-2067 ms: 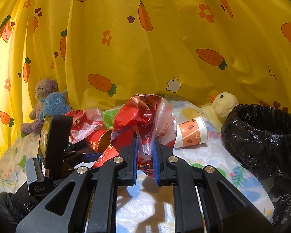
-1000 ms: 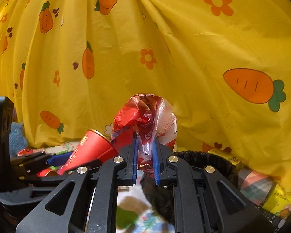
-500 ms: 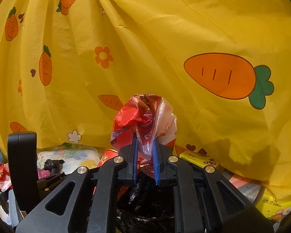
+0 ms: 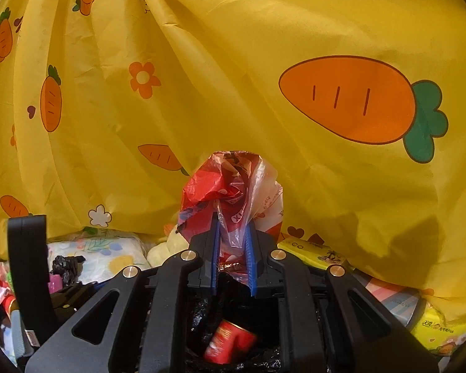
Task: Collect trash
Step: 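Open both tools to drop the cup and wrapper into the bin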
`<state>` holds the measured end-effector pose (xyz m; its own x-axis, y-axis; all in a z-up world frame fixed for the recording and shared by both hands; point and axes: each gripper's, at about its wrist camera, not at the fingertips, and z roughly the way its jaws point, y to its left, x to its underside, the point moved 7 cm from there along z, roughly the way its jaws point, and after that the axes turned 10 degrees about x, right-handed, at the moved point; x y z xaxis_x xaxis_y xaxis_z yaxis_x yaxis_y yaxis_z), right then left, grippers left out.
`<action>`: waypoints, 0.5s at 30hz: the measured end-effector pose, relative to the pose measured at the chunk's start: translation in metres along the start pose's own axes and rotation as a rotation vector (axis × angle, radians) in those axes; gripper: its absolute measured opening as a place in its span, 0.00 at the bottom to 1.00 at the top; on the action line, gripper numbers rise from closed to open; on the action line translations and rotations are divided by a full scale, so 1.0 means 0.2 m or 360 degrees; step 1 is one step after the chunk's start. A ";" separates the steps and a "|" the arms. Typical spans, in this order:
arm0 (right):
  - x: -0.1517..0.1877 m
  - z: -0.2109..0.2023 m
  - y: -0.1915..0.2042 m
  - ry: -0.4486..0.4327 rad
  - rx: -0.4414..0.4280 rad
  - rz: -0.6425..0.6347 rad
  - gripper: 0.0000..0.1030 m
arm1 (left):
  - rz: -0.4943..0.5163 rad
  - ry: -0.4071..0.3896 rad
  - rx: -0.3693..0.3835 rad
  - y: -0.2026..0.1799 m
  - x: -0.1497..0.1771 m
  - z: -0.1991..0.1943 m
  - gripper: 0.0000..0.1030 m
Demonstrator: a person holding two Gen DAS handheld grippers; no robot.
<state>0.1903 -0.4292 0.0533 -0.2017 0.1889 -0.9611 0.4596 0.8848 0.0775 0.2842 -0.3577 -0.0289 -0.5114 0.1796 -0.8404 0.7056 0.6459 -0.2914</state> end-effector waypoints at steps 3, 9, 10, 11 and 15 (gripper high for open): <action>0.02 0.03 0.00 0.0035 -0.0007 0.0000 0.16 | -0.0019 -0.0059 -0.0088 0.05 0.01 -0.11 0.86; 0.05 0.05 0.03 0.0054 0.0000 -0.0037 0.20 | -0.0030 -0.0260 -0.0294 0.13 0.01 -0.44 0.94; 0.05 0.06 0.03 0.0056 0.0006 -0.0036 0.26 | -0.0031 -0.0288 -0.0315 0.14 0.01 -0.49 0.94; 0.05 0.06 0.03 0.0061 0.0006 -0.0039 0.36 | -0.0037 -0.0314 -0.0341 0.16 0.01 -0.54 0.94; 0.04 0.06 0.05 0.0056 0.0015 -0.0072 0.54 | -0.0074 -0.0379 -0.0410 0.22 0.01 -0.70 0.94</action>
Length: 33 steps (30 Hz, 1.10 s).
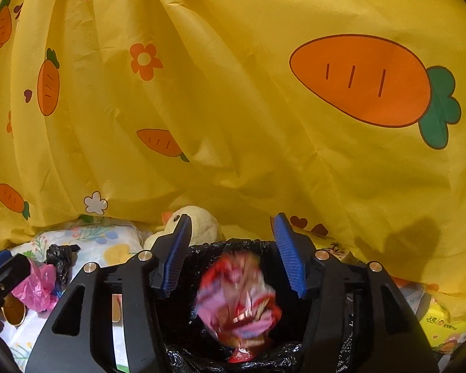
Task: Collect trash
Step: 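Open both tools to drop the cup and wrapper into the bin, then move both open tools back toward the remaining trash pile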
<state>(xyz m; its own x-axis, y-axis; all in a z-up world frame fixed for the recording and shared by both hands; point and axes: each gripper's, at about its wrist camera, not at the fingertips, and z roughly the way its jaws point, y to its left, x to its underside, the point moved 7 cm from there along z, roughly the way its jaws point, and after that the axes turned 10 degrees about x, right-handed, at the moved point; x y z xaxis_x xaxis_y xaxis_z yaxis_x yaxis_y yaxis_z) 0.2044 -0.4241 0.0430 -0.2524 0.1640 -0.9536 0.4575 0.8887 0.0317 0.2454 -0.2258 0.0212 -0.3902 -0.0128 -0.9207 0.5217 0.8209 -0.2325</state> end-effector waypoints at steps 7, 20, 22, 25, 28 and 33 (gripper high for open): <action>0.02 -0.09 0.03 -0.0032 -0.0005 -0.0011 0.70 | -0.0030 -0.0028 -0.0135 0.12 0.03 -0.18 0.94; 0.25 -0.36 0.26 0.0010 -0.0178 -0.0045 0.92 | -0.0049 -0.0091 -0.0447 0.38 0.19 -0.55 0.94; 0.29 -0.39 0.33 0.0027 -0.0226 -0.0068 0.92 | -0.0064 -0.0110 -0.0515 0.44 0.22 -0.63 0.94; 0.36 -0.45 0.47 0.0054 -0.0317 -0.0115 0.92 | -0.0103 -0.0141 -0.0627 0.56 0.27 -0.75 0.94; 0.43 -0.49 0.62 0.0082 -0.0406 -0.0169 0.92 | -0.0132 -0.0152 -0.0720 0.67 0.30 -0.87 0.94; 0.51 -0.56 0.85 0.0127 -0.0536 -0.0237 0.92 | -0.0191 -0.0162 -0.0882 0.87 0.35 -1.04 0.94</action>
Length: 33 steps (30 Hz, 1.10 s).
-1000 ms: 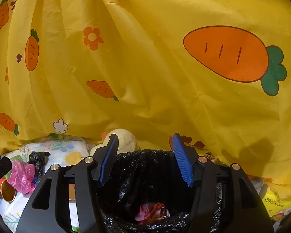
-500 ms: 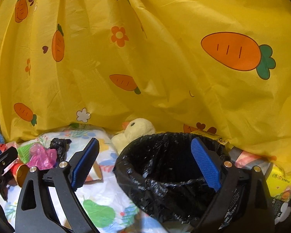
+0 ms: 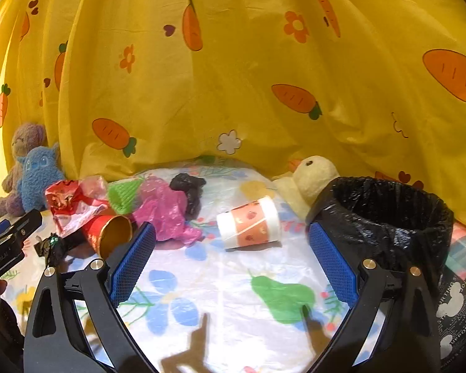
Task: Collect trash
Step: 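Move both open tools back toward the remaining trash pile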
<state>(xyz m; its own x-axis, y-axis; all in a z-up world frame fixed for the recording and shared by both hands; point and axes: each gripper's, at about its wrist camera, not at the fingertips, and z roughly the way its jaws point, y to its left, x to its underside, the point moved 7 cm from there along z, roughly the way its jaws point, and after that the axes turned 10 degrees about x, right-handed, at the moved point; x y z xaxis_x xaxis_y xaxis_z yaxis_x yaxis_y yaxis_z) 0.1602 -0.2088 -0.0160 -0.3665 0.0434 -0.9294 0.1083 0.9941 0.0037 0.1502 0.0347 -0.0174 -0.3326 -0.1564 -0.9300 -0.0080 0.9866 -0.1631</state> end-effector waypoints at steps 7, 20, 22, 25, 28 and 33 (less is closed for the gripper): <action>0.05 0.03 0.32 0.0059 -0.0162 -0.0099 0.92 | -0.0097 -0.0042 -0.0148 0.24 -0.04 -0.07 0.94; 0.14 0.31 0.77 0.0349 -0.0413 -0.0214 0.62 | -0.0115 -0.0073 -0.0251 0.43 -0.09 -0.07 0.94; 0.16 0.37 0.80 0.0412 -0.0426 -0.0211 0.58 | -0.0115 -0.0072 -0.0247 0.44 -0.09 -0.06 0.94; 0.18 0.43 0.82 0.0483 -0.0445 -0.0195 0.48 | -0.0112 -0.0068 -0.0251 0.45 -0.08 -0.04 0.94; 0.20 0.45 0.85 0.0526 -0.0489 -0.0190 0.41 | -0.0128 -0.0057 -0.0228 0.45 -0.07 -0.02 0.94; 0.21 0.49 0.90 0.0592 -0.0558 -0.0187 0.26 | -0.0134 -0.0041 -0.0211 0.45 -0.05 0.01 0.94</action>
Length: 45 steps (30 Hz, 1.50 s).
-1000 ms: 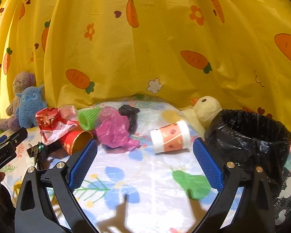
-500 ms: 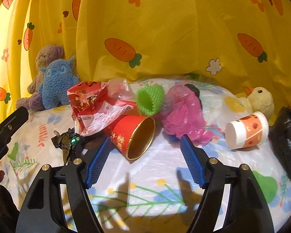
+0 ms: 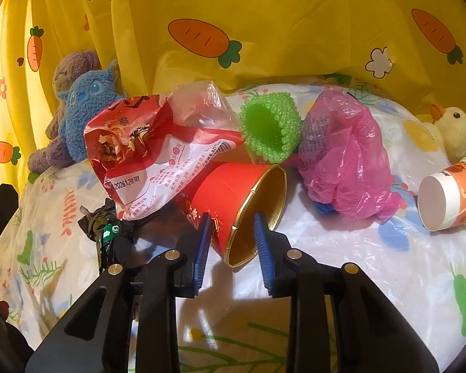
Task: Collect trash
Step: 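Move both open tools back toward the remaining trash pile, then grasp the tipped red cup with the right tool while the left tool grasps the red-white snack wrapper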
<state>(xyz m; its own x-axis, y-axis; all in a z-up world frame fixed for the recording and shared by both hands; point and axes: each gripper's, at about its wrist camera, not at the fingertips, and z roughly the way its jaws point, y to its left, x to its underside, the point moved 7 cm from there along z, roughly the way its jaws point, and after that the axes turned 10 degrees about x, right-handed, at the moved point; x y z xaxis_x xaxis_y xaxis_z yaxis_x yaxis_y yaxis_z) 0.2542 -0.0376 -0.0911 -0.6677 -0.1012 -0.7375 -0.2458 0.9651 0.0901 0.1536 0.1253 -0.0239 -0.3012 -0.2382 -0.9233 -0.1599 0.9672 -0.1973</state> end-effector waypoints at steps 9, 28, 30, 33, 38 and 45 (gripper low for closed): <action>0.01 -0.07 0.02 -0.0060 -0.0030 -0.0051 0.04 | 0.0020 0.0021 0.0044 -0.03 0.01 0.02 0.94; 0.16 -0.51 -0.35 -0.0392 0.0190 0.0042 0.04 | 0.0025 0.0145 0.0211 -0.26 -0.02 0.15 0.86; 0.17 -0.52 -0.38 -0.0395 0.0188 0.0059 0.04 | 0.0003 0.0181 0.0229 -0.27 -0.03 0.20 0.78; 0.18 -0.53 -0.41 -0.0394 0.0193 0.0076 0.04 | -0.0028 0.0265 0.0255 -0.28 -0.03 0.31 0.64; 0.21 -0.54 -0.42 -0.0400 0.0202 0.0081 0.04 | -0.0086 0.0366 0.0299 -0.27 0.00 0.44 0.36; 0.21 -0.58 -0.45 -0.0418 0.0216 0.0089 0.04 | -0.0094 0.0326 0.0329 -0.27 -0.01 0.43 0.07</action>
<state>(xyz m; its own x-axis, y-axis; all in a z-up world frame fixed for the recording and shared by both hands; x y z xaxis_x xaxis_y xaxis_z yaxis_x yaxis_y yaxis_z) 0.1671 -0.1574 -0.0537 -0.4686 0.0021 -0.8834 -0.1058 0.9927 0.0585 0.2437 0.0810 -0.0405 -0.4841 -0.2870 -0.8266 0.0059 0.9436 -0.3310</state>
